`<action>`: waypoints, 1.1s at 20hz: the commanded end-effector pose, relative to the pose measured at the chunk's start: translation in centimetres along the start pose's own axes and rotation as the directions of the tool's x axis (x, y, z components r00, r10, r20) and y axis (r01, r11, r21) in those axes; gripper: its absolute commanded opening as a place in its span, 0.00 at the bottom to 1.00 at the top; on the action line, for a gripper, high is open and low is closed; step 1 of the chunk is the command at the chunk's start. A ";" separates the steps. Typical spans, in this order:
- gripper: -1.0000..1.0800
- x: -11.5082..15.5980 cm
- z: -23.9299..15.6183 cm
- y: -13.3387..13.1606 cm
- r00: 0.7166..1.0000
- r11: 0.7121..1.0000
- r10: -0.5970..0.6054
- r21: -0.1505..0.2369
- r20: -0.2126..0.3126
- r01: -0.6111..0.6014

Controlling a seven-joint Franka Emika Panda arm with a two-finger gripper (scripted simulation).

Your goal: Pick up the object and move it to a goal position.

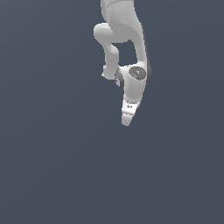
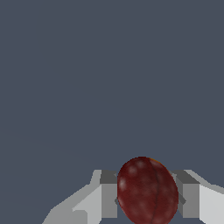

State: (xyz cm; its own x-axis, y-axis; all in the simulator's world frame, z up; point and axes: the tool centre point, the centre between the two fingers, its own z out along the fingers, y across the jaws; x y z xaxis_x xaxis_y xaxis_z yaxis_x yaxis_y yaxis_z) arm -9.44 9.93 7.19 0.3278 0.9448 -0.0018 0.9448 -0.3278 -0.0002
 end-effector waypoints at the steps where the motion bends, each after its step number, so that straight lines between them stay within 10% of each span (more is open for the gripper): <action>1: 0.00 0.0 -2.1 0.0 1.000 1.000 -0.001 -0.001 0.000 0.001; 22: 0.00 0.3 -24.2 -0.1 1.000 1.000 -0.003 0.002 -0.005 0.003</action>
State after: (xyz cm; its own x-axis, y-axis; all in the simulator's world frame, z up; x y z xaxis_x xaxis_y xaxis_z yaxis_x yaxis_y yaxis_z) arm -9.36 10.31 29.84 0.3248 0.9458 0.0027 0.9458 -0.3248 -0.0010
